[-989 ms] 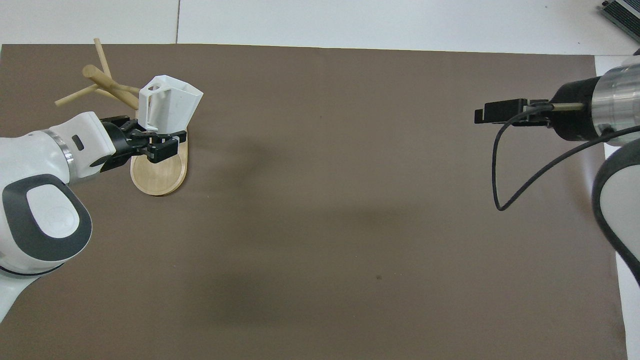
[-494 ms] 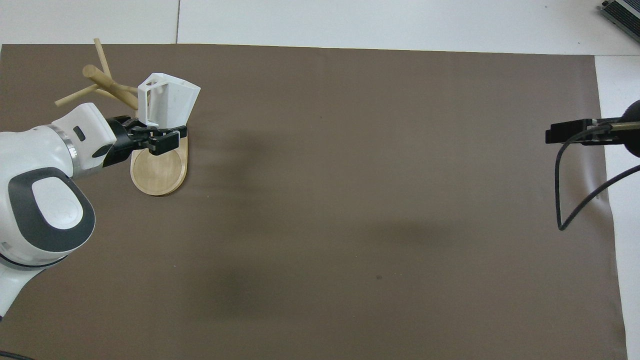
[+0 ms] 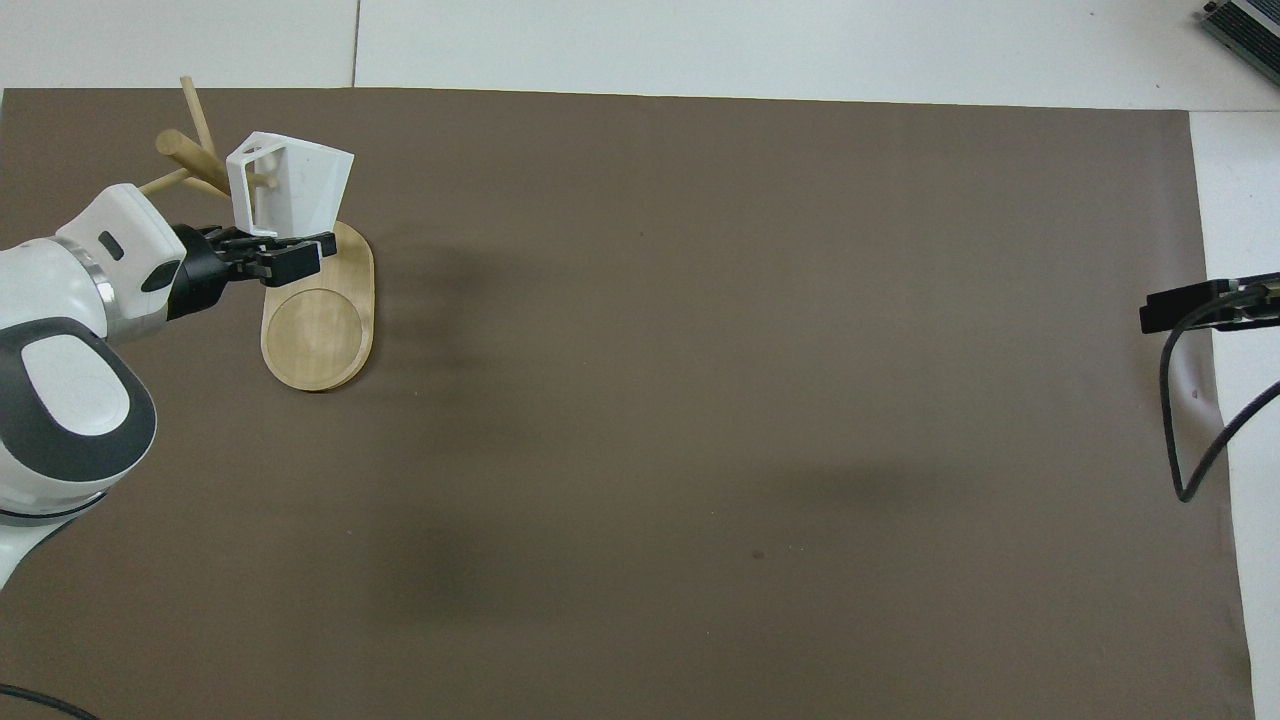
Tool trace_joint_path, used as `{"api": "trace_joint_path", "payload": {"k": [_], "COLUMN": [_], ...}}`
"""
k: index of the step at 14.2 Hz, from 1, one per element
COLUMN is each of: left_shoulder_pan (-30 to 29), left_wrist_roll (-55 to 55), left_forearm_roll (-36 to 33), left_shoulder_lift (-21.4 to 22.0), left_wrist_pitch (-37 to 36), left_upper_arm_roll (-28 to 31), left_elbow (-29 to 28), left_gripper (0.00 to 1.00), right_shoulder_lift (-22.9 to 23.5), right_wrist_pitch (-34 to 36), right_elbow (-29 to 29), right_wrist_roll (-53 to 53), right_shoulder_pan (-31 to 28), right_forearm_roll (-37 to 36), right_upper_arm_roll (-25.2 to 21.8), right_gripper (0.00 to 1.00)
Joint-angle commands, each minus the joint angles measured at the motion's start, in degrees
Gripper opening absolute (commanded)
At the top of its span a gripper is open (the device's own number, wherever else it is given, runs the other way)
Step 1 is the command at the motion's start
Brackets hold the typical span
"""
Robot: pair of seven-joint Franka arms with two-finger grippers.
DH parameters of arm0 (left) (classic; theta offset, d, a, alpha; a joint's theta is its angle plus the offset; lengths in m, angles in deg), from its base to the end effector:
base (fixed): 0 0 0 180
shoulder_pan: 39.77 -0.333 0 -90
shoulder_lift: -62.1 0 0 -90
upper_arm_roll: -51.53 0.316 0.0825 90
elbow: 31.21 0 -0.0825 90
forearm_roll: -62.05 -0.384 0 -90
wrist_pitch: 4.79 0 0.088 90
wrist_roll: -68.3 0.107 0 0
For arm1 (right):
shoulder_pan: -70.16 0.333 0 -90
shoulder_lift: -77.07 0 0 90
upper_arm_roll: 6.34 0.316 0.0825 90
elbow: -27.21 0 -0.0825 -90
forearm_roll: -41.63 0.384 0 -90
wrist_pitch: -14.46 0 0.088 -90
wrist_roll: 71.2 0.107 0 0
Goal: Hang cup on rack
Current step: 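Hang the white cup on a rack peg with the left gripper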
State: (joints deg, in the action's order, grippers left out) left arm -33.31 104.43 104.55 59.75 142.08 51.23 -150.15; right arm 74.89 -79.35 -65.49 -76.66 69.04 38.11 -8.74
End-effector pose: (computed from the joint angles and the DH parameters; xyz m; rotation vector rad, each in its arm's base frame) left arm 0.5870 -0.0592 0.4545 2.6229 -0.2728 0.7426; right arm 0.5477 -0.0404 0.6293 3.0759 0.0556 0.0808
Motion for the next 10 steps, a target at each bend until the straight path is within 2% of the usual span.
{"api": "trace_joint_path", "payload": {"k": [1,3,7,10], "left_shoulder_pan": [-0.3,-0.3,-0.3,-0.2], "left_wrist_roll": [-5.6,-11.0,-20.8,-23.0], "left_forearm_roll": [-1.5,-2.9,-4.6,-4.7], "left_shoulder_lift": [-0.8,-0.8,-0.8,-0.8], "left_wrist_pitch": [0.8,0.7,0.3,0.1], "left_upper_arm_roll": [-0.3,-0.3,-0.3,-0.3], "left_elbow": [1.1,1.3,1.3,1.5], "left_gripper": [0.00,0.00,0.00,0.00], "right_shoulder_lift": [-0.1,-0.2,-1.0,-2.0], "right_wrist_pitch": [3.4,4.6,6.5,7.2], "right_elbow": [0.9,0.2,-0.9,-2.7], "right_wrist_roll": [-1.1,-1.1,-0.9,-0.2], "right_shoulder_pan": [-0.4,0.1,0.4,0.6], "right_forearm_roll": [3.7,5.0,5.0,4.9], "right_upper_arm_roll": [-1.6,-3.5,-3.0,-2.5], "right_gripper": [1.00,1.00,1.00,1.00]}}
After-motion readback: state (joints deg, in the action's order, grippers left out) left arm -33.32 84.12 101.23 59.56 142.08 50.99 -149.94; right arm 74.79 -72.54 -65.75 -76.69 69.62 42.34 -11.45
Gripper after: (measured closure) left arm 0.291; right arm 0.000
